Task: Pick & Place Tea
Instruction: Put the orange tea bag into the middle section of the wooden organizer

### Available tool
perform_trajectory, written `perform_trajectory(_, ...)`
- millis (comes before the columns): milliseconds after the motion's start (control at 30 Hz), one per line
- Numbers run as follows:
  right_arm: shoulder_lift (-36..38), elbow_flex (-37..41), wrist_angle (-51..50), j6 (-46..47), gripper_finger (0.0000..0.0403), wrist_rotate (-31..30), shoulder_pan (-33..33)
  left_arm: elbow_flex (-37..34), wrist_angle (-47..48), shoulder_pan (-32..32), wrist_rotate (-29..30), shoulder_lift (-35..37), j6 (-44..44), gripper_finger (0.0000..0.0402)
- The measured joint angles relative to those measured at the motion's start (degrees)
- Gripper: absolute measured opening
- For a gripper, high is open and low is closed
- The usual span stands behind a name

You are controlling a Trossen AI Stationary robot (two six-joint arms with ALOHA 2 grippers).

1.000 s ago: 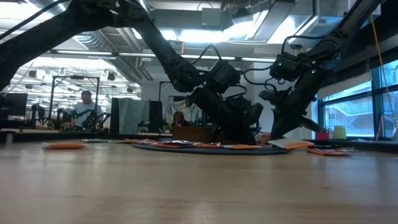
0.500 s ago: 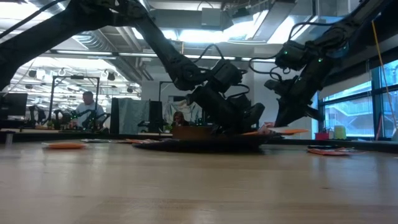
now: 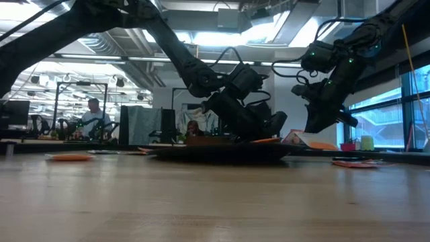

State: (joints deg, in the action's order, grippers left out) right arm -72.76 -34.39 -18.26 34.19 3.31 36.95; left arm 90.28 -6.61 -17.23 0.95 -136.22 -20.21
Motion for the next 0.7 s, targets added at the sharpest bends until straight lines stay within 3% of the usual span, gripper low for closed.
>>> perform_trajectory(700,1.21,0.0,0.19,-1.48,0.0021,0.57,-0.02,-0.04,0.44,-0.04,0.02,0.07,-0.22,0.0002)
